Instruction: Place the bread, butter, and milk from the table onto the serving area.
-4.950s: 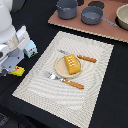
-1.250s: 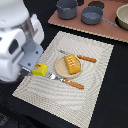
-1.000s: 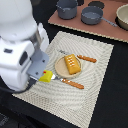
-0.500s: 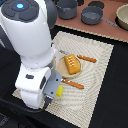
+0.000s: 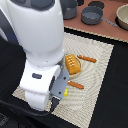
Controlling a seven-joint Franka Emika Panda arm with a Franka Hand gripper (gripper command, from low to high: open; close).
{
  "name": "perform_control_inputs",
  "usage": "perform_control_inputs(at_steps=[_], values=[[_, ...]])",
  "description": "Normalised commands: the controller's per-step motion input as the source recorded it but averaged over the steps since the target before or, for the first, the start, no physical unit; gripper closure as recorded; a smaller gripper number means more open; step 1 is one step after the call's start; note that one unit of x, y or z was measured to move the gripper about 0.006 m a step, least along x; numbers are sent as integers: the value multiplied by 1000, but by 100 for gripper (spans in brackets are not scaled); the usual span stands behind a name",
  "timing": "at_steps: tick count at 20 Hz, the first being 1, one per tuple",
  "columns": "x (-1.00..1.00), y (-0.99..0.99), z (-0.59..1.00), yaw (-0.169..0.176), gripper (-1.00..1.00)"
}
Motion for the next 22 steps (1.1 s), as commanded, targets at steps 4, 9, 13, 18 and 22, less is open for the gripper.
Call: perform_control_inputs(at_steps=[4,9,13,18,22], values=[[-533,447,142,-34,-100],[-466,652,3,-23,-100],[-571,766,-67,-2,-100],[-675,787,-94,0,-100],[-749,767,-81,0,-100]])
